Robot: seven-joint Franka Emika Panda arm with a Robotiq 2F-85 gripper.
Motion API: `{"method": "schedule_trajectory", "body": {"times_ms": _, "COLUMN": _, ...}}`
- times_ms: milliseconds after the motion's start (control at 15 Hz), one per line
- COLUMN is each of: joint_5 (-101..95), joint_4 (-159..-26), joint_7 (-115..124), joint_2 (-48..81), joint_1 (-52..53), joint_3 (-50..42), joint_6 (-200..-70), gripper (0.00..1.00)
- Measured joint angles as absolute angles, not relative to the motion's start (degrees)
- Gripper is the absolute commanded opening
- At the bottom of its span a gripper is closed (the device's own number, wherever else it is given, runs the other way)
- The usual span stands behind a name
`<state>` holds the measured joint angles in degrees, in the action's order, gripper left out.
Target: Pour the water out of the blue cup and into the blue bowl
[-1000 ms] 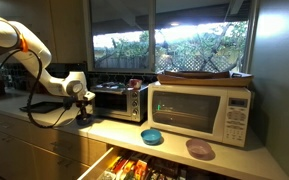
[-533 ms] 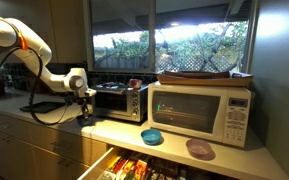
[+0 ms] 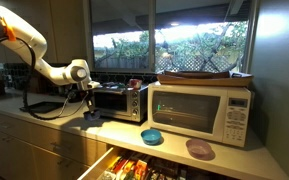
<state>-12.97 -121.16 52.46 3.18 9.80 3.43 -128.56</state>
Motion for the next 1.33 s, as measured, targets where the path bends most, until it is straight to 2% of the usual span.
{"method": "schedule_trajectory", "body": {"times_ms": 667, "joint_5": -12.73, "joint_4": -124.42, "joint_7": 53.43, "joint_2": -1.42, "joint_1": 6.97, "joint_3": 3.27, "joint_6": -128.05, "gripper": 0.01}}
{"method": "schedule_trajectory", "body": {"times_ms": 1267, "joint_5": -18.41, "joint_4": -124.51, "joint_7": 64.36, "joint_2": -6.75, "joint_1": -4.48, "joint_3": -2.92, "joint_6": -121.20, "gripper": 0.01}}
{"method": "schedule_trajectory", "body": {"times_ms": 1333, "joint_5": -19.12, "joint_4": -124.52, "joint_7": 66.07, "joint_2": -7.27, "joint_1": -5.67, "joint_3": -3.49, "joint_6": -120.96, "gripper": 0.04}}
